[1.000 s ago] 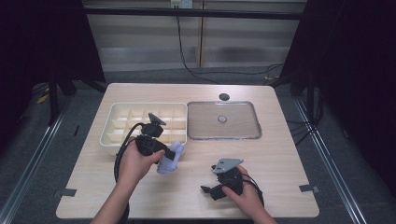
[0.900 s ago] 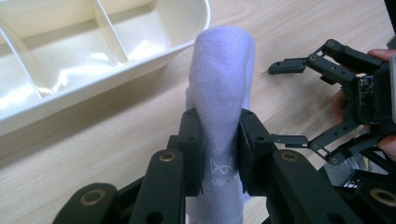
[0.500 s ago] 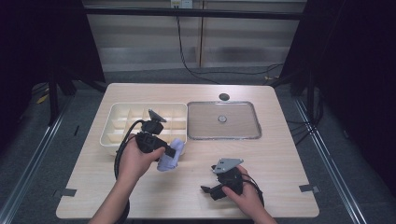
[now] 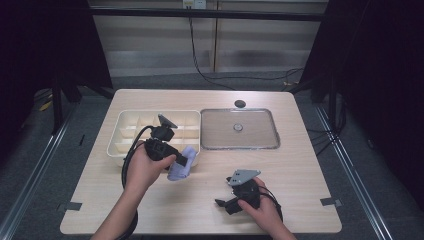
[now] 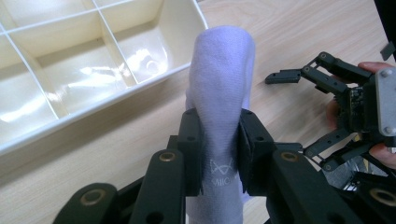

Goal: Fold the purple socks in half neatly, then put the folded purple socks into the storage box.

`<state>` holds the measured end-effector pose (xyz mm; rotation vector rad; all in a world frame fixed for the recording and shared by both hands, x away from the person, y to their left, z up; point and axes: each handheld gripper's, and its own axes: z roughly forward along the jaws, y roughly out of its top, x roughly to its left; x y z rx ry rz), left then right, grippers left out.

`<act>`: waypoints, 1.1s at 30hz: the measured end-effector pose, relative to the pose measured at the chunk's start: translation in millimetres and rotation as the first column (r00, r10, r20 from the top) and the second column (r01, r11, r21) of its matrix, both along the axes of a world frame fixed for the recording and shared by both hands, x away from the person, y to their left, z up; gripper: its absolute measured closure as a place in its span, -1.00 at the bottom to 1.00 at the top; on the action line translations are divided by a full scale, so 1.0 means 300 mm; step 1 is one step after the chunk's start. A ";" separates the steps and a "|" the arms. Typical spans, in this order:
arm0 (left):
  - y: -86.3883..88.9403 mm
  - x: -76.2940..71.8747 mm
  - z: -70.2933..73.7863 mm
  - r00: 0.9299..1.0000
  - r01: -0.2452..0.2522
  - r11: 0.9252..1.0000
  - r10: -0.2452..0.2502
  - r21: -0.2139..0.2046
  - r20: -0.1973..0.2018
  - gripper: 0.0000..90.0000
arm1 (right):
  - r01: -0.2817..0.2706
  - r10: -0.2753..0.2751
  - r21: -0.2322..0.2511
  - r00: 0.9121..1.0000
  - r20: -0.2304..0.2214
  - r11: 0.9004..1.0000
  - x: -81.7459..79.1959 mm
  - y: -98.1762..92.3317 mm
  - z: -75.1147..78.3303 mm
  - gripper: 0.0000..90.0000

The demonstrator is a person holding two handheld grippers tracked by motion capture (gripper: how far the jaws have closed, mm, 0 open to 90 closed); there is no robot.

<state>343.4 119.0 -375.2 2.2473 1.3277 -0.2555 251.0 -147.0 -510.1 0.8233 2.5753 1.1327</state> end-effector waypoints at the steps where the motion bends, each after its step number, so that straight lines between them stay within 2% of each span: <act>1: 0.001 0.002 0.005 1.000 -0.001 1.000 0.001 0.000 0.001 0.64 | 0.000 0.000 0.000 1.000 0.000 1.000 0.000 0.000 0.000 -0.68; 12: 0.002 0.023 0.036 1.000 -0.009 1.000 0.009 -0.004 0.011 0.64 | 0.000 0.000 0.000 1.000 0.000 1.000 0.000 0.000 0.000 -0.68; 19: -0.015 0.047 0.041 1.000 -0.001 1.000 0.001 -0.011 0.014 0.64 | -0.001 0.001 0.000 1.000 0.002 1.000 0.000 0.000 0.000 -0.68; 33: -0.029 0.094 0.054 1.000 -0.022 1.000 0.022 -0.022 0.015 0.64 | -0.002 0.002 0.000 1.000 0.000 1.000 0.000 0.000 0.000 -0.68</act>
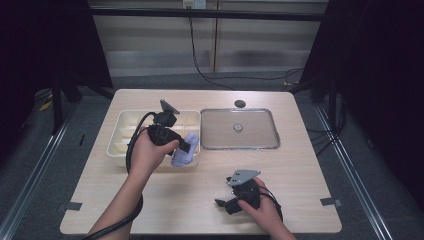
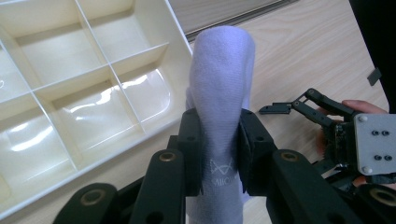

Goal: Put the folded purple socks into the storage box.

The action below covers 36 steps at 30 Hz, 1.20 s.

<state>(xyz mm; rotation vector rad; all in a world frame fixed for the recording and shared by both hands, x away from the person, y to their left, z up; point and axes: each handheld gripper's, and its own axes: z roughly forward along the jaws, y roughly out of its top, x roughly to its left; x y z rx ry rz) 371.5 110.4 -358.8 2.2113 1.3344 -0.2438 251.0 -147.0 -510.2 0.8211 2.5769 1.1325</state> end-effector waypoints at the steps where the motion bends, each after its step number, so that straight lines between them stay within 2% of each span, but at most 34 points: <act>1: 0.002 0.005 -0.001 1.000 0.002 1.000 -0.002 -0.001 0.000 0.64 | 0.000 0.000 0.000 1.000 0.000 1.000 0.000 0.000 0.000 -0.68; 11: 0.009 0.033 -0.013 1.000 -0.028 1.000 0.028 -0.002 -0.010 0.64 | 0.000 0.000 0.000 1.000 0.000 1.000 0.000 0.000 0.000 -0.68; 16: 0.006 0.049 -0.017 0.999 -0.046 0.999 0.046 0.001 -0.002 0.64 | 0.000 0.000 0.000 1.000 0.000 1.000 0.000 0.000 0.000 -0.68; 24: -0.001 0.076 -0.039 0.999 -0.046 0.999 0.046 0.008 -0.004 0.64 | 0.001 -0.001 0.000 1.000 0.000 1.000 0.000 0.000 0.000 -0.68; 25: -0.004 0.077 -0.041 0.998 -0.060 0.998 0.060 0.007 -0.006 0.64 | 0.001 -0.001 0.000 1.000 0.000 1.000 0.000 0.000 0.000 -0.68; 36: -0.022 0.119 -0.069 0.997 -0.070 0.997 0.070 0.014 -0.014 0.65 | 0.000 0.000 0.000 1.000 0.001 1.000 0.000 0.000 0.000 -0.68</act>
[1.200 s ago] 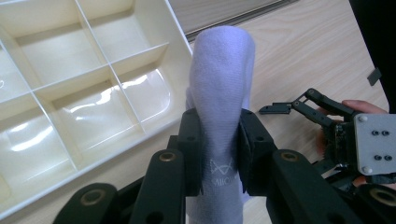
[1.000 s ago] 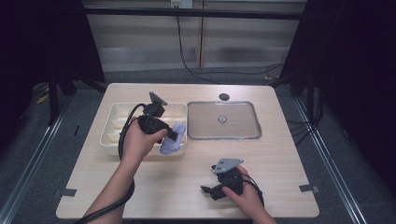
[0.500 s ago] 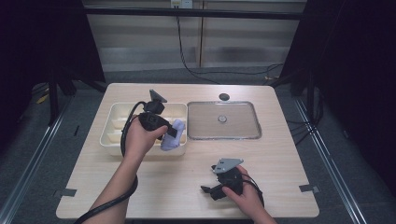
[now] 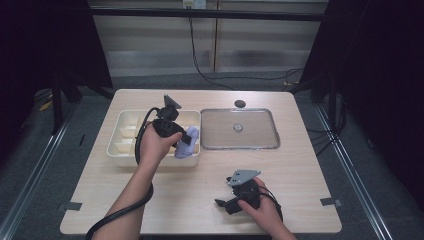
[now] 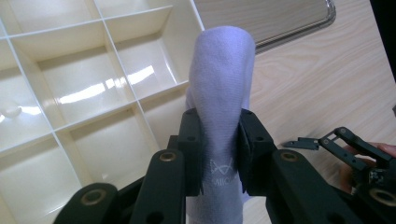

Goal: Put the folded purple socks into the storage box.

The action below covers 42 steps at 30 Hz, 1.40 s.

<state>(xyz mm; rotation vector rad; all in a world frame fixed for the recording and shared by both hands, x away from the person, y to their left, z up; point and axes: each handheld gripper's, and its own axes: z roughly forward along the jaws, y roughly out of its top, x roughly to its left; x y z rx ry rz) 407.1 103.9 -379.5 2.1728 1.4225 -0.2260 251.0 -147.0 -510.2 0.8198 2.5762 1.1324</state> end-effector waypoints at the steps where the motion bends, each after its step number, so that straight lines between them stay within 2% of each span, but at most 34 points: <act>1: -0.001 0.003 0.000 1.000 -0.006 1.000 0.006 0.000 0.000 0.65 | 0.000 0.000 0.000 1.000 0.000 1.000 0.000 0.000 0.000 -0.68; 9: -0.003 0.024 -0.033 0.999 -0.028 1.000 0.028 0.008 -0.017 0.65 | 0.000 0.000 0.000 1.000 0.003 1.000 0.000 0.000 0.000 -0.68; 11: -0.004 0.028 -0.040 0.999 -0.029 0.999 0.029 0.019 -0.012 0.65 | 0.000 0.000 0.000 1.000 0.003 1.000 0.000 0.000 0.000 -0.68; 13: -0.005 0.031 -0.044 0.999 -0.035 0.999 0.035 0.013 -0.014 0.65 | 0.000 0.000 0.000 1.000 0.003 1.000 0.000 0.000 0.000 -0.68; 29: -0.029 0.045 -0.096 0.999 -0.037 0.998 0.038 0.044 -0.031 0.67 | 0.000 0.000 0.000 1.000 0.003 1.000 0.000 0.000 0.000 -0.68; 30: -0.031 0.045 -0.098 0.999 -0.040 0.999 0.041 0.036 -0.036 0.67 | 0.000 0.000 0.000 1.000 0.003 1.000 0.000 0.000 0.000 -0.68; 35: -0.035 0.047 -0.106 0.999 -0.027 0.998 0.029 0.057 -0.038 0.67 | 0.000 0.000 0.000 1.000 0.002 1.000 0.000 0.000 0.000 -0.68; 42: -0.040 0.046 -0.112 0.998 -0.031 0.998 0.034 0.062 -0.047 0.69 | 0.000 0.000 0.000 1.000 0.002 1.000 0.000 0.000 0.000 -0.68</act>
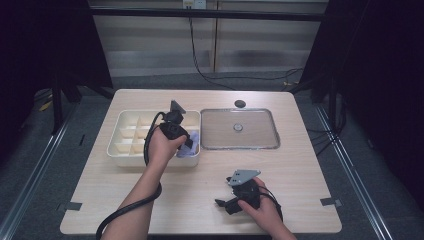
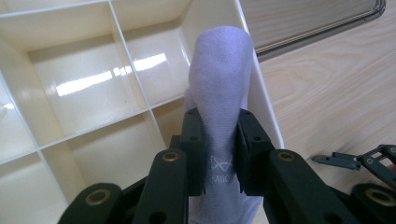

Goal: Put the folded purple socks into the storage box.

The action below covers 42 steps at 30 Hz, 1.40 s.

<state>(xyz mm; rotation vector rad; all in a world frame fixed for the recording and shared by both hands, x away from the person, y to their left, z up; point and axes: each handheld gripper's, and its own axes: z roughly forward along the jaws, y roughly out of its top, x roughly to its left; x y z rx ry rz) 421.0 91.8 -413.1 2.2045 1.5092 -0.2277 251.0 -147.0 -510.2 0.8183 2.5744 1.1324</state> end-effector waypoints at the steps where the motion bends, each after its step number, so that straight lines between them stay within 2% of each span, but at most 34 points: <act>1: -0.001 -0.001 -0.002 1.000 -0.001 1.000 0.001 0.002 0.000 0.69 | 0.000 0.000 0.000 1.000 0.000 1.000 0.000 0.000 0.000 -0.68; 8: -0.004 -0.001 -0.018 1.000 -0.003 1.000 0.003 0.006 -0.008 0.69 | 0.000 0.000 0.000 1.000 -0.001 1.000 0.000 0.000 0.000 -0.68; 13: -0.012 0.000 -0.023 1.000 0.005 1.000 -0.005 0.031 -0.008 0.70 | 0.000 0.000 0.000 1.000 -0.001 1.000 0.000 0.000 0.000 -0.68; 24: -0.016 -0.001 -0.044 1.000 -0.003 1.000 0.003 0.024 -0.025 0.71 | 0.000 0.000 0.001 1.000 -0.001 1.000 0.000 0.000 0.000 -0.68; 27: -0.023 -0.004 -0.051 1.000 0.005 0.999 -0.005 0.043 -0.023 0.72 | 0.000 0.000 0.002 1.000 -0.001 1.000 0.000 0.000 -0.001 -0.68; 31: -0.024 -0.002 -0.062 0.999 -0.001 0.999 0.002 0.038 -0.033 0.72 | 0.000 0.000 0.002 1.000 -0.001 1.000 0.000 0.000 -0.001 -0.68; 37: -0.034 -0.001 -0.070 0.999 0.007 0.998 -0.005 0.061 -0.036 0.73 | 0.000 0.000 0.000 1.000 -0.001 1.000 0.000 0.000 0.000 -0.68; 42: -0.038 -0.002 -0.076 0.999 0.000 0.998 0.002 0.060 -0.039 0.73 | 0.000 0.000 0.000 1.000 -0.002 1.000 0.000 0.000 0.000 -0.68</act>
